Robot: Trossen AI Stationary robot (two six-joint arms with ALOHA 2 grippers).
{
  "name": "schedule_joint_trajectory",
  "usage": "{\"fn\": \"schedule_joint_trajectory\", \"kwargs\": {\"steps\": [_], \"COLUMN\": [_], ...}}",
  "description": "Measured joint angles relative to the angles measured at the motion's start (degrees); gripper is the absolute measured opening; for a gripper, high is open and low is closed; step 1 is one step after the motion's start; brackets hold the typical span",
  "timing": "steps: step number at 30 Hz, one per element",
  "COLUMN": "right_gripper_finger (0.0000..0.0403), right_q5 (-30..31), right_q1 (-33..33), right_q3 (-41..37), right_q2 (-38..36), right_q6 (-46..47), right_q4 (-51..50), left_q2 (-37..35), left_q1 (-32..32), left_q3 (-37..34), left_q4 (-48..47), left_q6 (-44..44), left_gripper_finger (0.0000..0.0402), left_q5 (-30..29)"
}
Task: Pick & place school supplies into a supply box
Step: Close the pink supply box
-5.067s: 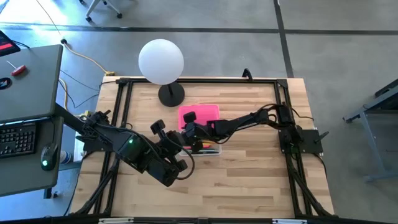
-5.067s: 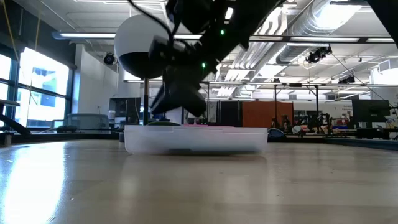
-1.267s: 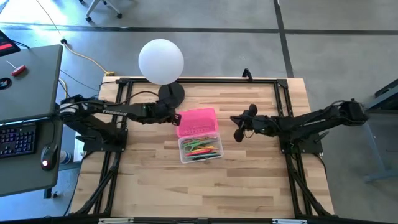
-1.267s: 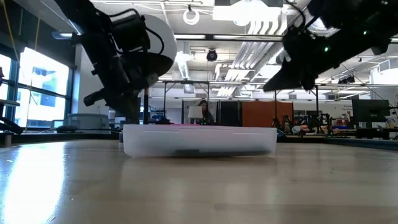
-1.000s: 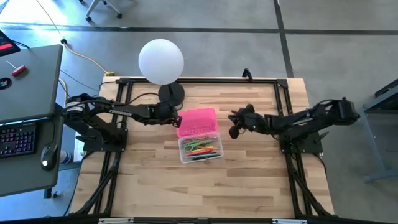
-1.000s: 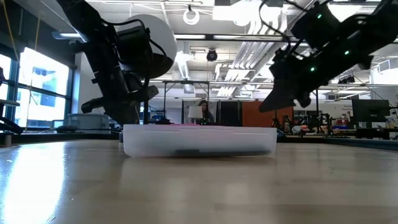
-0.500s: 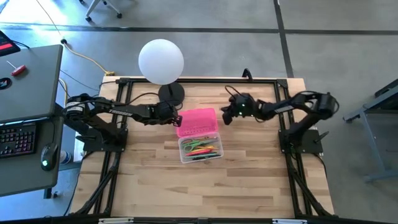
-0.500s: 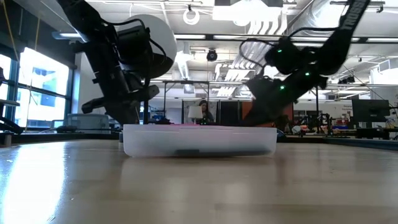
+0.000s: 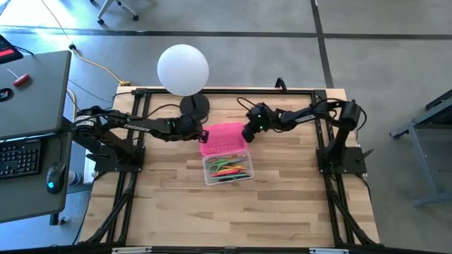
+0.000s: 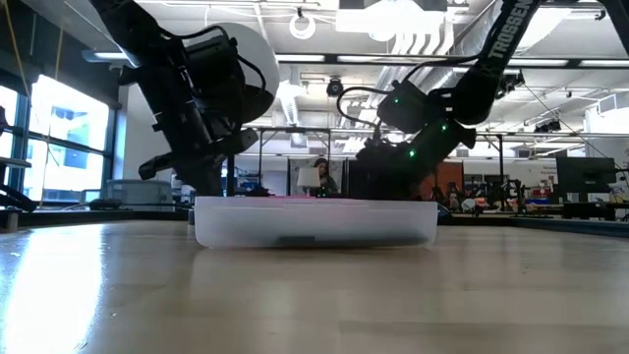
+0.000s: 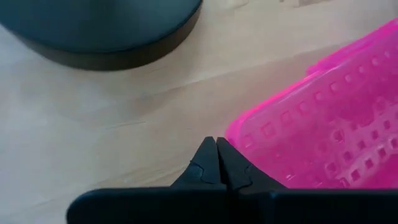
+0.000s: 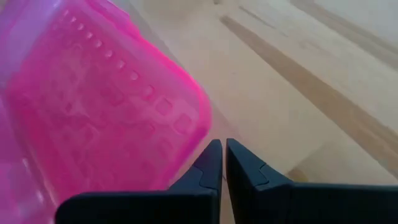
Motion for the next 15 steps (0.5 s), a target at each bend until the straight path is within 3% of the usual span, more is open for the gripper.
{"fn": "schedule_joint_trajectory", "kwargs": {"steps": [3,10,15], "right_gripper_finger": [0.0000,0.0000,0.0000], "right_q5": [-2.0,-0.2,1.7], "right_q1": [0.1,1.4,2.7], "right_q3": [0.7,1.3,0.5], "right_q2": [0.0,-0.1,-0.6], "right_q6": [-0.1,-4.9,-7.6], "right_q4": [-0.5,-0.3,0.5], "left_q2": [0.0,-0.2,-0.3], "left_q1": [0.0,0.0,-1.0], "left_q3": [0.0,0.0,0.1], "left_q4": [1.1,2.7,3.7], "left_q6": [1.6,3.0,4.6], "left_gripper_finger": [0.0011,0.0042,0.0018], "left_q5": [0.2,-0.1,-1.3]}}
